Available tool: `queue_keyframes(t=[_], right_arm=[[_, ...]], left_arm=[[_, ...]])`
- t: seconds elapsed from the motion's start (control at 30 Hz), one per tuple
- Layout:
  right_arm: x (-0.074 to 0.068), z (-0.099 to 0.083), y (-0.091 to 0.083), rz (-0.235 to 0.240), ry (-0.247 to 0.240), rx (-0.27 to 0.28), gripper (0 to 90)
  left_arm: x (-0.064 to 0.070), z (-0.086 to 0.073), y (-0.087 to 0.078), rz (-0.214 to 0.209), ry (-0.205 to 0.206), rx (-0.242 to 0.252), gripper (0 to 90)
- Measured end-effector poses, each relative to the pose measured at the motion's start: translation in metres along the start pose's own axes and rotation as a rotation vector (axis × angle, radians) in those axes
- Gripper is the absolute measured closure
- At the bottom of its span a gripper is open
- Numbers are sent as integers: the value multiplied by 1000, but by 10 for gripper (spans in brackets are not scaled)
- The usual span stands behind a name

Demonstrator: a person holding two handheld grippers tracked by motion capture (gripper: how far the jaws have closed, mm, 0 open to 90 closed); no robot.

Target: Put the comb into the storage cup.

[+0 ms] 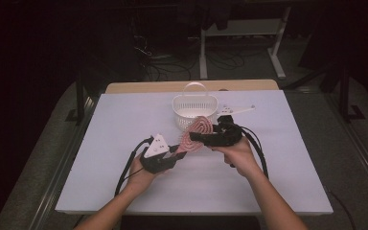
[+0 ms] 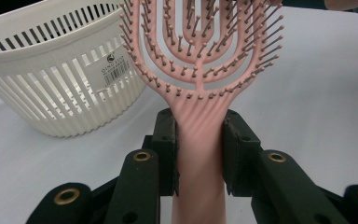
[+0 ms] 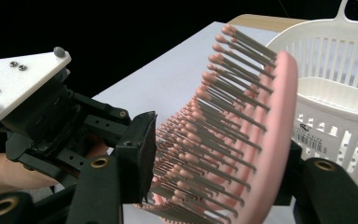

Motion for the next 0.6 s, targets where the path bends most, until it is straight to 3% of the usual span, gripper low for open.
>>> queue_keyframes(t=[0.6], right_arm=[[-3, 3, -1, 22, 8, 21, 580]], left_arm=[[-1, -1, 2, 8, 20, -4, 702]])
Point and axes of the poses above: each handheld gripper's, and its own axes: y roughly forward along the jaws, z roughly out of its top, x roughly to its right, the point moved 8 cm from there along y, roughly forward along the jaws, and after that the axes turned 6 degrees about -x, right-handed, at the moved point
